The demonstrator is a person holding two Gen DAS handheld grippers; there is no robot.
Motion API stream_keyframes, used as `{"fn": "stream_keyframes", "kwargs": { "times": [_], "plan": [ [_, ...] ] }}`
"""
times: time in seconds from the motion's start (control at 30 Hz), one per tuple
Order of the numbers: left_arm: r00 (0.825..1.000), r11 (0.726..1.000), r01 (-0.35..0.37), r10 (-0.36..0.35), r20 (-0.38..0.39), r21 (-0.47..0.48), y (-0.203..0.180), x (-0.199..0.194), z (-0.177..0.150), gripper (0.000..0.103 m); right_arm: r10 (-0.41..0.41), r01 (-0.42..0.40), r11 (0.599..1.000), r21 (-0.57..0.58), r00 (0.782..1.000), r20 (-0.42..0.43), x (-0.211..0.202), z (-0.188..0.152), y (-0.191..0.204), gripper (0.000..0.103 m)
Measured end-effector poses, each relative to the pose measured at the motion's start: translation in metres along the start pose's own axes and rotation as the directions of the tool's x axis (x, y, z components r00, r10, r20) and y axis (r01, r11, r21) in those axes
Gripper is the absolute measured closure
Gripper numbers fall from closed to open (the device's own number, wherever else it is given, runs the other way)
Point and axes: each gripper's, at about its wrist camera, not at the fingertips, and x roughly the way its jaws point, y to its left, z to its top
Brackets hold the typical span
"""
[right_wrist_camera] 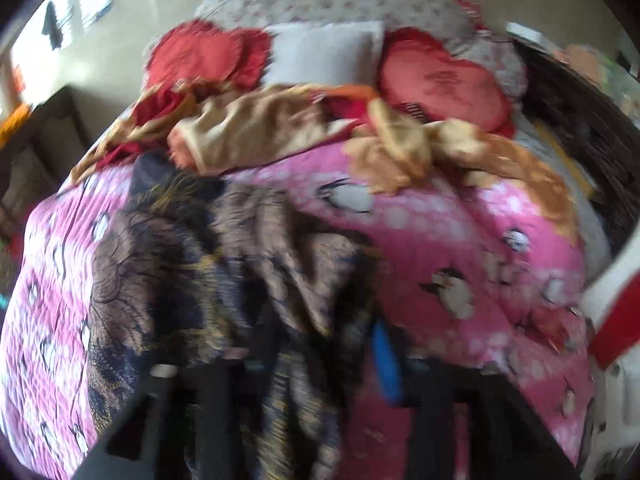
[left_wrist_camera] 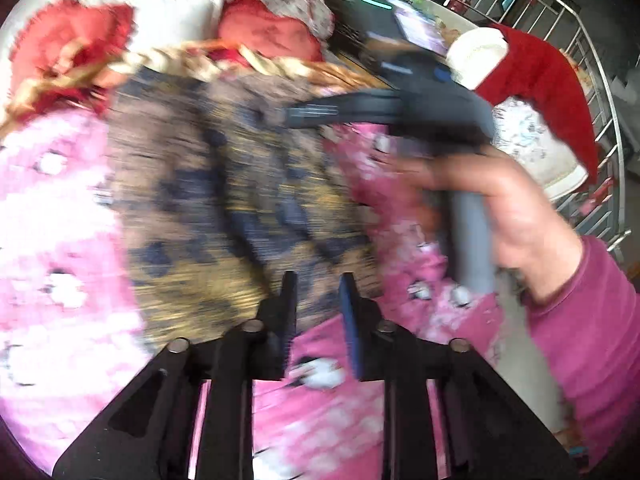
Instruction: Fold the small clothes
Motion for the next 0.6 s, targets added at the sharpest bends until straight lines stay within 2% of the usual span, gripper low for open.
{"fn": "stream_keyframes", "kwargs": {
  "times": [0.07,0.13,0.2,0.23,0.27,0.33,0.4,0.47,0.53,0.6],
  "plan": [
    [0.996,0.997,-0.081,0.081,0.033,-0.004,0.019,-0.014,-0.003,0.066,0.033,-0.035,0.999,0.038,0.999,0.041,-0.024,-0.007,-0.008,0.057],
    [0.982,0.985,-0.174,0.175,0.067,-0.013,0.042,-0.021,-0.003,0.066,0.111,-0.115,0.992,0.060,0.991,0.074,-0.050,-0.020,-0.008,0.057],
    [0.973,0.973,-0.226,0.227,0.044,-0.039,0.059,-0.014,-0.005,0.066,0.212,-0.216,0.976,0.030,0.972,0.102,-0.068,-0.040,0.005,0.057],
    [0.973,0.973,-0.226,0.228,0.038,-0.050,0.062,-0.012,-0.009,0.066,0.233,-0.234,0.972,0.000,0.969,0.087,-0.069,-0.050,0.015,0.057],
    [0.976,0.974,-0.216,0.217,0.021,-0.067,0.068,-0.002,-0.011,0.066,0.236,-0.234,0.972,-0.033,0.970,0.066,-0.066,-0.061,0.023,0.059],
    [0.973,0.970,-0.230,0.229,-0.021,-0.077,0.074,0.016,-0.017,0.066,0.191,-0.189,0.980,-0.061,0.981,0.024,-0.050,-0.084,0.032,0.063],
    [0.962,0.962,-0.267,0.263,-0.074,-0.056,0.079,0.040,-0.027,0.065,0.174,-0.174,0.985,0.002,0.984,-0.035,-0.024,-0.104,0.021,0.065],
    [0.955,0.958,-0.281,0.273,-0.121,-0.061,0.089,0.060,-0.039,0.065,0.105,-0.103,0.994,0.029,0.993,-0.061,-0.004,-0.119,0.006,0.066],
    [0.962,0.961,-0.261,0.252,-0.103,-0.087,0.091,0.060,-0.041,0.064,0.146,-0.139,0.986,0.097,0.986,-0.075,-0.001,-0.123,-0.011,0.066],
    [0.961,0.959,-0.268,0.260,-0.095,-0.088,0.091,0.051,-0.038,0.064,0.195,-0.183,0.970,0.163,0.979,-0.059,-0.013,-0.117,-0.023,0.066]
  ]
}}
